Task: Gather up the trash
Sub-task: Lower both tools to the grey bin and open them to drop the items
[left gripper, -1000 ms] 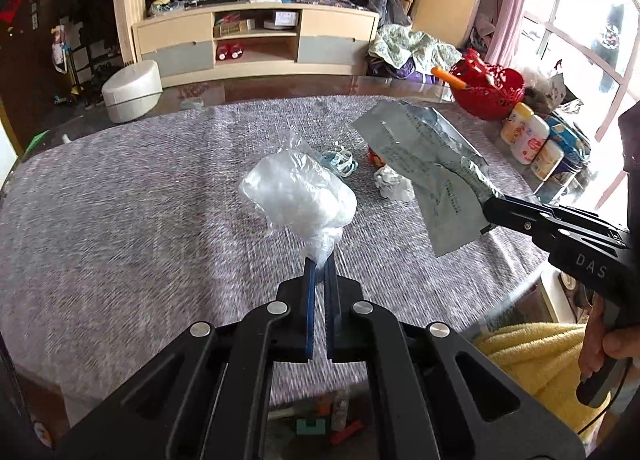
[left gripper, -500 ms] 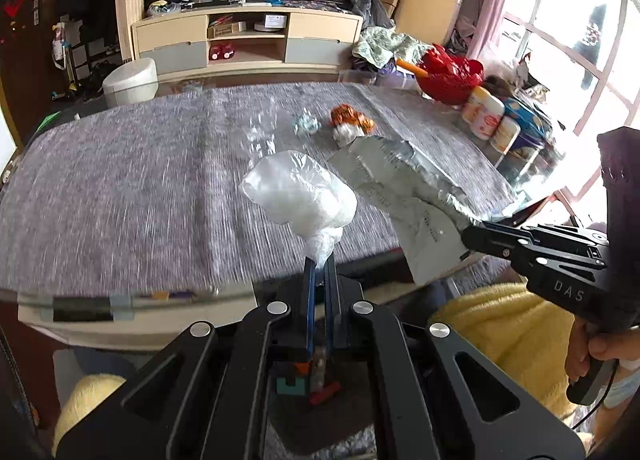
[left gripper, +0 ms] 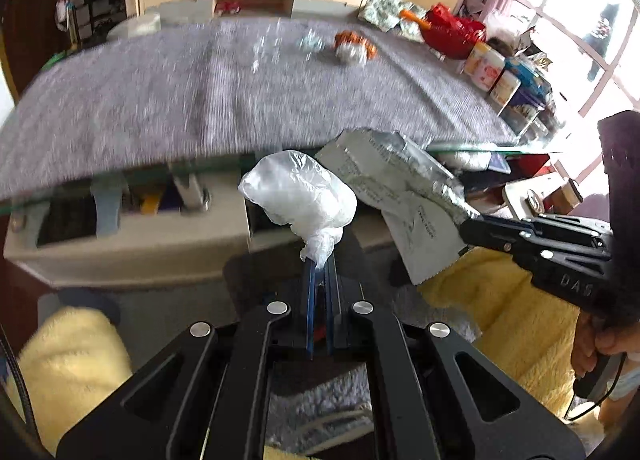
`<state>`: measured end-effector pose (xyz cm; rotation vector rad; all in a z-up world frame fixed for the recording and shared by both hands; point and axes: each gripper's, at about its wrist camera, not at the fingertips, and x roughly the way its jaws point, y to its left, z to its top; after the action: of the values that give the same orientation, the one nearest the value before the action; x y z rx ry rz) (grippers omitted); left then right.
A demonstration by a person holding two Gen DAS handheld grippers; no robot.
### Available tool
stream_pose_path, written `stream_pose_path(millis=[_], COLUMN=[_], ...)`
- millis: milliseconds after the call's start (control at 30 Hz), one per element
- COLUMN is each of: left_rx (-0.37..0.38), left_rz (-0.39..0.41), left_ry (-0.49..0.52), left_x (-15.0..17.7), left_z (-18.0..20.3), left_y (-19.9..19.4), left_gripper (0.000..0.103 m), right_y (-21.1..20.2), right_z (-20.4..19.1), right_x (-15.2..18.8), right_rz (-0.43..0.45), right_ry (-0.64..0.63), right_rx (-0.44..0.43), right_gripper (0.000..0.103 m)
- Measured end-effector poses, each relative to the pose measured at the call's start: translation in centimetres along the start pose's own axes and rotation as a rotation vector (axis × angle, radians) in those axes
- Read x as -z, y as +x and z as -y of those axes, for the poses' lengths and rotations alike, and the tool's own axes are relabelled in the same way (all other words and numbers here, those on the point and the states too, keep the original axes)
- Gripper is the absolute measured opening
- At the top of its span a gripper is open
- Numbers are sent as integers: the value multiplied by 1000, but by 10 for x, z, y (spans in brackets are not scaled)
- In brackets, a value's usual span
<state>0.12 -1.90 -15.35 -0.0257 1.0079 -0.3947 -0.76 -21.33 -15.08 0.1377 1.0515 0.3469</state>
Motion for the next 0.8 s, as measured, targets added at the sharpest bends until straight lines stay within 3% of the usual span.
stream_pose_path(millis=[267, 667, 800], left_rx=[7, 15, 7], left_rz=[-125, -267, -271], left_ry=[-52, -70, -83], left_x=[40, 62, 63], left_z=[-9, -12, -15], left_y=[44, 91, 94], left_gripper=[3, 5, 25], right_y=[55, 92, 97], right_z=[12, 14, 16], right_x=[34, 45, 43], right_rz=[-155, -247, -255], right_ry=[47, 91, 112], right_rx=[50, 28, 16], right_gripper=[10, 13, 13])
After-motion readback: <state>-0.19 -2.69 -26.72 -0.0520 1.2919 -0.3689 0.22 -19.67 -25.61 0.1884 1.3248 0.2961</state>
